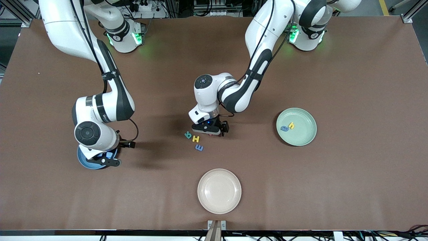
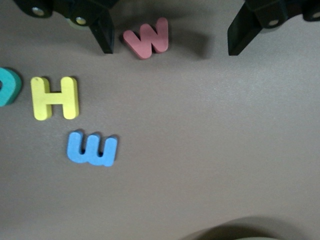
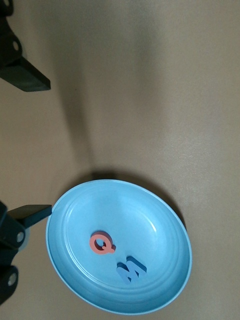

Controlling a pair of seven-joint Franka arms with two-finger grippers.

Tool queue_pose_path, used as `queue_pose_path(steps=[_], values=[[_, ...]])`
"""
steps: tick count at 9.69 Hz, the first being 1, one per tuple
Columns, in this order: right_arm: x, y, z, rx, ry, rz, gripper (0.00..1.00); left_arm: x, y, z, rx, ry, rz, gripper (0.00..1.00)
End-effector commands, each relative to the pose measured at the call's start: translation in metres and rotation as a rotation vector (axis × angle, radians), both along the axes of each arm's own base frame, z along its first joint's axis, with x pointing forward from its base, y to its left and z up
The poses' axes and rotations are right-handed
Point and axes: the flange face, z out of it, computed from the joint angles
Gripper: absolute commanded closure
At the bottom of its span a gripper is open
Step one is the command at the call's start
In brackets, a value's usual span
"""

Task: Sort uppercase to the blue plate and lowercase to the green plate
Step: 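Lower the left gripper and grasp the pink M letter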

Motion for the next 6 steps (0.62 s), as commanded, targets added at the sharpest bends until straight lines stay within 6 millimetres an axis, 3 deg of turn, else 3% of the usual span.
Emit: queue_pose_path(steps=[1,6], values=[[-0.0059,-0.0002,0.0066,-0.004,0.013,0.006,0.00,0.0062,0.0000,0.0047,-0.068,0.037,0.086,0.00],[-0.0063,0.0029,0.0053,-0.005,0.014,0.011,0.00,0.0156,0.0045,0.0007,-0.118,0.027,0.122,0.00]])
